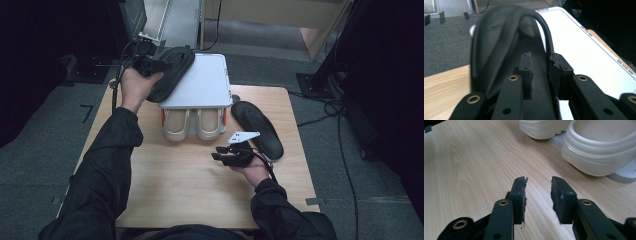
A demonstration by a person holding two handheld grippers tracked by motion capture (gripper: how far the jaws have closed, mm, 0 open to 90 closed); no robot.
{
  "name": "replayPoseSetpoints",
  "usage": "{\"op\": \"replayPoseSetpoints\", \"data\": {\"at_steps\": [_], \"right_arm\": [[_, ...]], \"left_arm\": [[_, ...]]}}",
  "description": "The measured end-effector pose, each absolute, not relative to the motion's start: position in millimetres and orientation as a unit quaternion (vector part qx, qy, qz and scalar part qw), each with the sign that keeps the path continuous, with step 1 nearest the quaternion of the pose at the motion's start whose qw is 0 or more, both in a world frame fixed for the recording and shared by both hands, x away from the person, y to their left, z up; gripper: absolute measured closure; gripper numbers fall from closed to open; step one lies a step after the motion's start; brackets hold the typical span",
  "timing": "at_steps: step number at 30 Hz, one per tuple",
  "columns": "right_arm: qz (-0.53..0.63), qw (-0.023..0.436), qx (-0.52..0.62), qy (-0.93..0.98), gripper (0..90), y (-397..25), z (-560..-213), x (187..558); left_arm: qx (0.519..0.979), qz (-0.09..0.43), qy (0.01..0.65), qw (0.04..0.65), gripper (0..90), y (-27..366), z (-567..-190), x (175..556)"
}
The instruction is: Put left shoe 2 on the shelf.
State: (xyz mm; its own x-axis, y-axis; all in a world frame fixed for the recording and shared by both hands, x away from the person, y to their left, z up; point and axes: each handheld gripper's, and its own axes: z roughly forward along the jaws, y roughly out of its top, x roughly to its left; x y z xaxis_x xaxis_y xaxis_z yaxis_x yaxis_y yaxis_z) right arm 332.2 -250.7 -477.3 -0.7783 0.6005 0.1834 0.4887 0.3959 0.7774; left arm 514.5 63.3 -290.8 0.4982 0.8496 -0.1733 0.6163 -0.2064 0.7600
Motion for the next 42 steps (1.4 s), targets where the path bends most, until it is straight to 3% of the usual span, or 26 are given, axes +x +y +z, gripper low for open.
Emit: {"op": "replayPoseSetpoints", "data": {"at_steps": [18,42], "right_arm": [[0.442,0.064,0.331,0.832,65.0,-252.7,-477.6,332.2],[0.441,0.064,0.329,0.832,65.1,-252.7,-477.6,332.1]], "left_arm": [[0.748,0.16,0.516,0.387,73.6,124.0,-313.4,521.6],[0.757,0.148,0.492,0.404,74.2,114.7,-325.6,502.3]]}}
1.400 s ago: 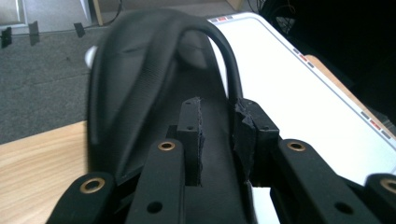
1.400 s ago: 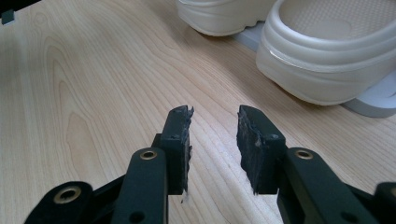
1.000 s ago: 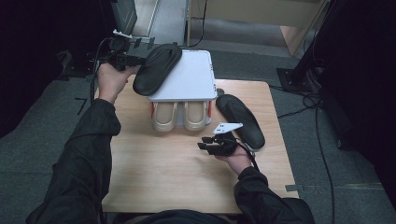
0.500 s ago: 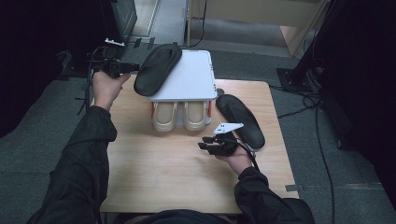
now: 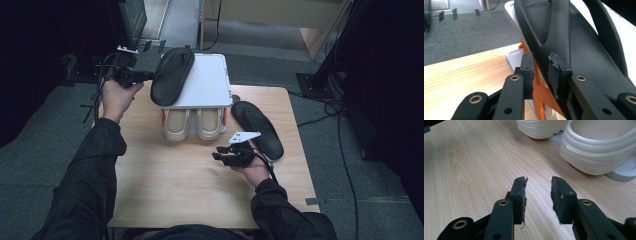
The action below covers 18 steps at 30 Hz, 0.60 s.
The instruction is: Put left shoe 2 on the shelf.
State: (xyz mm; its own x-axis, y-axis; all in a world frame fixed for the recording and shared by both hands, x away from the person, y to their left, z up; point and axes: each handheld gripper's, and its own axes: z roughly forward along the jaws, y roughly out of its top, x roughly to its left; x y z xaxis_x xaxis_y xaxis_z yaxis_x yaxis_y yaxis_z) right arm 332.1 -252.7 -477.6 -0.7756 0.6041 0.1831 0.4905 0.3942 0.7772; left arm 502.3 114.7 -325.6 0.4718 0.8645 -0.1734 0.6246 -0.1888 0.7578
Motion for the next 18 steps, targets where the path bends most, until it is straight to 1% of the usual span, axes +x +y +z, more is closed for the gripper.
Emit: {"op": "replayPoseSetpoints", "data": {"at_steps": [9,13,18], "right_arm": [[0.442,0.065,0.33,0.831,65.0,-252.8,-477.5,332.1],[0.442,0.065,0.331,0.831,65.0,-253.3,-476.7,331.8],[0.443,0.067,0.332,0.83,65.0,-254.2,-476.6,332.5]], "left_arm": [[0.767,0.143,0.476,0.406,72.7,103.4,-328.3,495.8],[0.762,0.142,0.478,0.414,72.8,102.4,-330.1,494.2],[0.766,0.132,0.47,0.418,71.9,98.6,-328.7,489.1]]}}
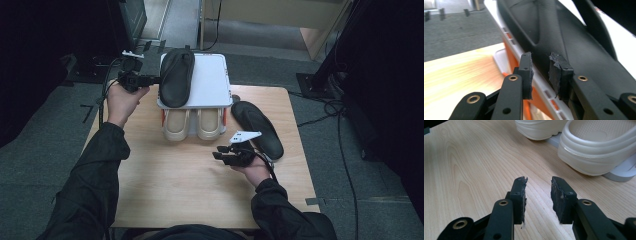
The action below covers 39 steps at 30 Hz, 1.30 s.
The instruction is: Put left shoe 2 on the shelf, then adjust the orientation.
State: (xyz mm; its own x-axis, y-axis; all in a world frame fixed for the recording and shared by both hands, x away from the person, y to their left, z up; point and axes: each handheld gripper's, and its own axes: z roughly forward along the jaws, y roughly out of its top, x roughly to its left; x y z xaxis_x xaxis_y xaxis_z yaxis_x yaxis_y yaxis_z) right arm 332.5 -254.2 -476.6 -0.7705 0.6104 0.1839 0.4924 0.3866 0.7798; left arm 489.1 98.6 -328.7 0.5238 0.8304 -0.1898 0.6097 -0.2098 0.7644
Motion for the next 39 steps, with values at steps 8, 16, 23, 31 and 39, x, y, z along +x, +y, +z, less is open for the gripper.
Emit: {"op": "replayPoseSetpoints", "data": {"at_steps": [8,16,23,31,39], "right_arm": [[0.448,0.074,0.336,0.825,65.0,-258.8,-473.8,333.7],[0.458,0.095,0.352,0.811,65.1,-277.4,-462.8,338.7],[0.458,0.121,0.37,0.799,67.6,-304.4,-451.1,343.1],[0.453,0.143,0.398,0.785,70.6,-338.6,-446.5,351.8],[0.431,0.156,0.423,0.782,72.6,-367.4,-452.9,365.2]], "left_arm": [[0.769,0.135,0.467,0.414,66.8,101.7,-328.4,488.4],[0.772,0.129,0.465,0.414,59.3,109.9,-325.5,484.8],[0.773,0.124,0.467,0.412,56.1,116.5,-326.3,484.9],[0.767,0.125,0.468,0.421,56.1,117.3,-331.3,482.4],[0.766,0.123,0.471,0.42,55.9,126.2,-343.7,470.2]]}}
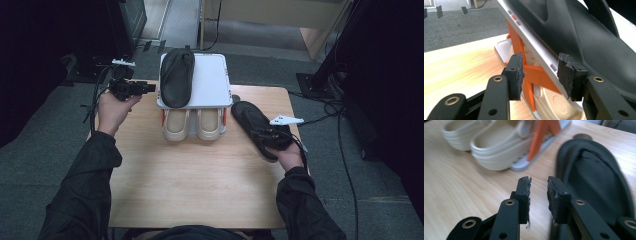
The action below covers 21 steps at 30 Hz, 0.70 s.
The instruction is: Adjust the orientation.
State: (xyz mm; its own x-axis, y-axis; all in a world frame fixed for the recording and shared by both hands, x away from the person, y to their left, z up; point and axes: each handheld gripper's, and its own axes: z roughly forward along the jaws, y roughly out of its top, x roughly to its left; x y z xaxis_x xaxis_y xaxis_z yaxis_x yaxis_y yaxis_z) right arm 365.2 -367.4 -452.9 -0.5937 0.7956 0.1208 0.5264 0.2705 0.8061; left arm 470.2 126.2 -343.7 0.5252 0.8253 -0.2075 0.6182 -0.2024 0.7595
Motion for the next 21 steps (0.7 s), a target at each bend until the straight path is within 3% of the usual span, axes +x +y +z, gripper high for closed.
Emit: {"op": "replayPoseSetpoints", "data": {"at_steps": [21], "right_arm": [[0.419,0.167,0.454,0.768,80.1,-389.5,-470.4,387.0]], "left_arm": [[0.764,0.119,0.473,0.423,53.3,131.0,-381.6,440.2]]}}
